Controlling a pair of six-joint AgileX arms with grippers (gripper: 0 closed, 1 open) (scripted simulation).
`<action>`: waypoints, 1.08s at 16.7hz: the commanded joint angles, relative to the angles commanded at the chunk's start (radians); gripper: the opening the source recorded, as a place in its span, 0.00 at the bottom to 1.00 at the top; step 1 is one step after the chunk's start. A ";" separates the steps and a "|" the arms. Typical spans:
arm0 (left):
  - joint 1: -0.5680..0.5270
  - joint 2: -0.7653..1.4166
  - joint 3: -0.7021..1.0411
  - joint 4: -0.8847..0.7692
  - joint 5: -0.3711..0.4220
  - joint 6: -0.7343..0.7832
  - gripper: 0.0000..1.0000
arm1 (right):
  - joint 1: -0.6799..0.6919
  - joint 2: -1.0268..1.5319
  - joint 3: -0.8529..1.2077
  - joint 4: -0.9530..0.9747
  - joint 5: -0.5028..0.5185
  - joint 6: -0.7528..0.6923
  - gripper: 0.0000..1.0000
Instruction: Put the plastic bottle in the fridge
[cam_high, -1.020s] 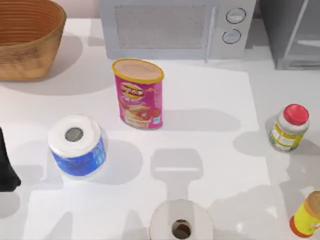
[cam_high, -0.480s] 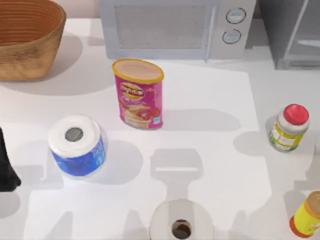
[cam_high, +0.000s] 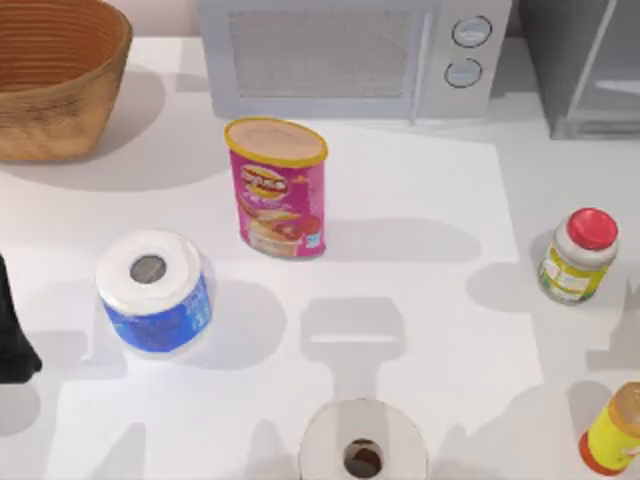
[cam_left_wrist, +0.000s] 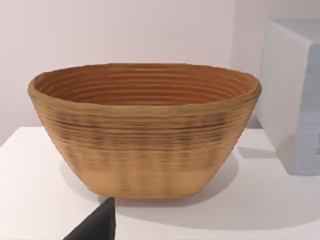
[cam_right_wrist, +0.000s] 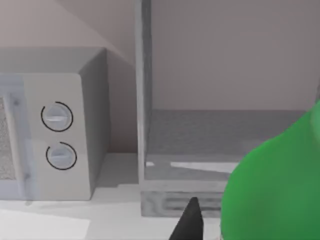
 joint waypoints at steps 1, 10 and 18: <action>0.000 0.000 0.000 0.000 0.000 0.000 1.00 | -0.011 0.042 0.035 0.041 -0.011 0.002 0.01; 0.000 0.000 0.000 0.000 0.000 0.000 1.00 | -0.140 0.881 0.414 0.559 -0.140 0.021 0.01; 0.000 0.000 0.000 0.000 0.000 0.000 1.00 | -0.228 1.756 0.748 0.948 -0.217 0.017 0.01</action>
